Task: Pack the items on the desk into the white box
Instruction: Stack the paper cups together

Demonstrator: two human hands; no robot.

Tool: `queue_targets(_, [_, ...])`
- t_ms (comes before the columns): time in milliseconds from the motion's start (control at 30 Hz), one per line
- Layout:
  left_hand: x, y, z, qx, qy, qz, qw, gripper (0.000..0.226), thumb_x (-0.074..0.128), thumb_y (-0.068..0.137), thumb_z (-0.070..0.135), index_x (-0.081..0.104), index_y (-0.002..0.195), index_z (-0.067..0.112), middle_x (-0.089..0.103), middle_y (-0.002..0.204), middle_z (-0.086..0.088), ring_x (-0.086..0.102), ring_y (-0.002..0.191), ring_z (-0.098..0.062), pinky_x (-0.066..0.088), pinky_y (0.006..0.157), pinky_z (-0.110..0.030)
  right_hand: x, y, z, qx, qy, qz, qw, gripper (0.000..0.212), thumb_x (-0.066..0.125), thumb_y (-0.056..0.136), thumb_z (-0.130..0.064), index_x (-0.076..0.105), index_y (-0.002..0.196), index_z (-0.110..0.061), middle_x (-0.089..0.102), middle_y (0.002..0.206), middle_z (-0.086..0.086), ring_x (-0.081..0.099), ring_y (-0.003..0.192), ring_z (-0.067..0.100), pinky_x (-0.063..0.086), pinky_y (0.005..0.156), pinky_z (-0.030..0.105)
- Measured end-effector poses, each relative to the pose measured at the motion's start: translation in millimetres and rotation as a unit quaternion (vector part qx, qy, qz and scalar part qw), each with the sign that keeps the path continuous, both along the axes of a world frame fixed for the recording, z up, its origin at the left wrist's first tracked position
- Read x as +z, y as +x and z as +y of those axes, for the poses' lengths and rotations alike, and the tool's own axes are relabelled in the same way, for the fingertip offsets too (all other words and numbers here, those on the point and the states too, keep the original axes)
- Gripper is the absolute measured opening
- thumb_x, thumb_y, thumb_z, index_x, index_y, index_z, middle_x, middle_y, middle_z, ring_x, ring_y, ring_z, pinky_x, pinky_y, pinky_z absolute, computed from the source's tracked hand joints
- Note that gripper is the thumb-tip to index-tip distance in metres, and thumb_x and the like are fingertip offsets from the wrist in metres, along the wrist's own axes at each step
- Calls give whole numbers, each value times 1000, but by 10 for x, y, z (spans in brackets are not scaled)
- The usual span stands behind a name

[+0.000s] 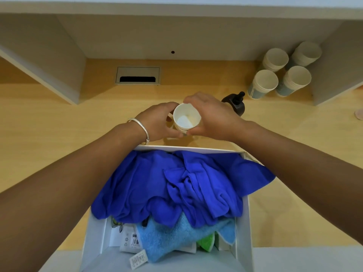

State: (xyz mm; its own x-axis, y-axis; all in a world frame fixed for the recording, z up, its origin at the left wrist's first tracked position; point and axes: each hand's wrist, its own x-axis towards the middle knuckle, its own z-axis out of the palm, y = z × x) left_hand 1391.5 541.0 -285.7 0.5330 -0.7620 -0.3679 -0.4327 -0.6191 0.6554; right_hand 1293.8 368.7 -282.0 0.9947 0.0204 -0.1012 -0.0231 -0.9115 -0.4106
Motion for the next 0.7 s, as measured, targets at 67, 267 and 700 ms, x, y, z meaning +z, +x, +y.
queue_targets(67, [0,-11,-33,3,-7,-3,1000,73,86,63,37,51,126,30,60,109,14,60,97,-11,45,71,-19,-4,3,-1,-4,8,11,1000,88,82,66,-48,37,139,-26,46,137,-4,44,121,16,38,80,29])
queue_targets(267, [-10,-9,-144,2,2,-11,1000,71,85,62,41,51,124,32,62,110,12,61,96,-10,45,71,-24,255,-162,-216,-51,62,-49,996,87,77,72,-48,33,145,-27,44,143,-1,45,126,16,42,98,33])
queue_targets(700, [-38,-22,-308,3,4,0,1000,68,85,64,36,50,123,35,60,113,14,59,99,-9,45,75,-25,-178,-258,-1743,-304,-52,18,951,75,77,75,-42,41,135,-16,43,136,20,46,119,41,40,97,49])
